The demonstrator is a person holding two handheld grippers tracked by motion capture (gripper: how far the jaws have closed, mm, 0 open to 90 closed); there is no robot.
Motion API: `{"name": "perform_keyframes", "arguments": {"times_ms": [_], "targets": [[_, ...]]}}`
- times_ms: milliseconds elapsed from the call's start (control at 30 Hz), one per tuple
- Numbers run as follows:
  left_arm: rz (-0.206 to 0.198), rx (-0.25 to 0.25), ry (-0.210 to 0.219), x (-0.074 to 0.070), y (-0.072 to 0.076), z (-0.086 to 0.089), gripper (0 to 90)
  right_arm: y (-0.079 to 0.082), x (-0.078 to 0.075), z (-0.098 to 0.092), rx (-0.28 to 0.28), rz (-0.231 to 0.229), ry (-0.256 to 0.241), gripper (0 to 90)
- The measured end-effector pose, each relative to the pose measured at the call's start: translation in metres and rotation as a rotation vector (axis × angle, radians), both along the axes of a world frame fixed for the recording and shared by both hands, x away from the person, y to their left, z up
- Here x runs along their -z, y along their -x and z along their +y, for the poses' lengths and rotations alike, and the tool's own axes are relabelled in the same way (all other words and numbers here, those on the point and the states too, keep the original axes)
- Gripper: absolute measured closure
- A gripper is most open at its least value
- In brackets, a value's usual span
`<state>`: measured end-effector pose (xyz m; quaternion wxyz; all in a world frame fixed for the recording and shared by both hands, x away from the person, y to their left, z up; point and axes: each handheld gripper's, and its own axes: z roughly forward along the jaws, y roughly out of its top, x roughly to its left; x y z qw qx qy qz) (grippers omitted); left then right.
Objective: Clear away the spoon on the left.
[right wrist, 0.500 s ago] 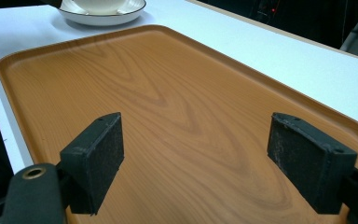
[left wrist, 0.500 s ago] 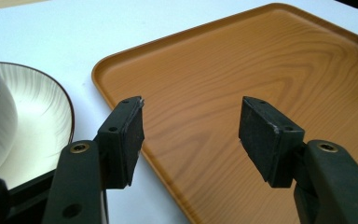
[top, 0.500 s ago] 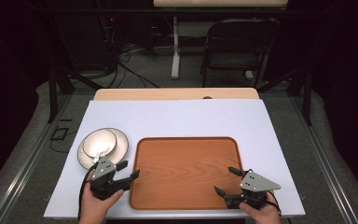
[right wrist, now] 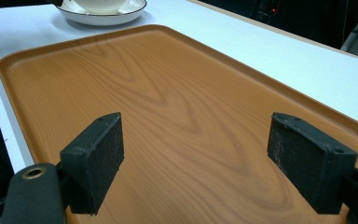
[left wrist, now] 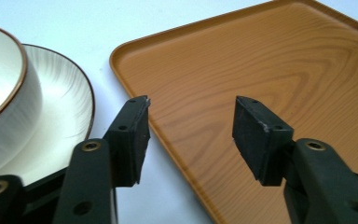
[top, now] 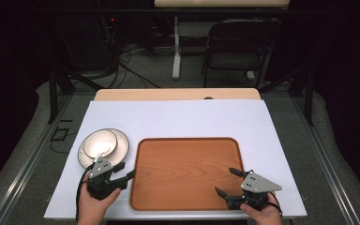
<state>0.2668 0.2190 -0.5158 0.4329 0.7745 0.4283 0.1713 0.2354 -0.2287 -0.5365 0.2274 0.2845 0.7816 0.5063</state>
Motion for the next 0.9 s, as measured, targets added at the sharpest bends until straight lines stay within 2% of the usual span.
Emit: {"name": "perform_keyframes", "arguments": {"times_ms": [133, 233, 333, 400, 733, 900], "targets": [[0.007, -0.020, 0.018, -0.002, -0.001, 0.005, 52.7, 0.000, 0.000, 0.000, 0.001, 0.003, -0.002, 18.3], [0.004, -0.061, 0.019, -0.006, -0.001, 0.010, 58.8, 0.000, 0.001, 0.000, 0.002, 0.004, -0.002, 18.3], [0.010, -0.081, 0.026, -0.008, -0.002, 0.012, 64.4, 0.000, 0.001, 0.001, 0.002, 0.006, -0.003, 18.3], [0.017, -0.117, 0.028, -0.011, -0.002, 0.017, 68.7, 0.000, 0.001, 0.001, 0.000, 0.005, -0.001, 18.3], [0.024, -0.203, -0.003, -0.019, -0.007, 0.034, 86.7, 0.000, 0.000, 0.000, 0.001, 0.004, -0.005, 18.3], [0.033, -0.255, -0.025, -0.019, -0.009, 0.046, 90.0, 0.000, 0.000, 0.000, 0.002, 0.005, -0.004, 18.3]]}}
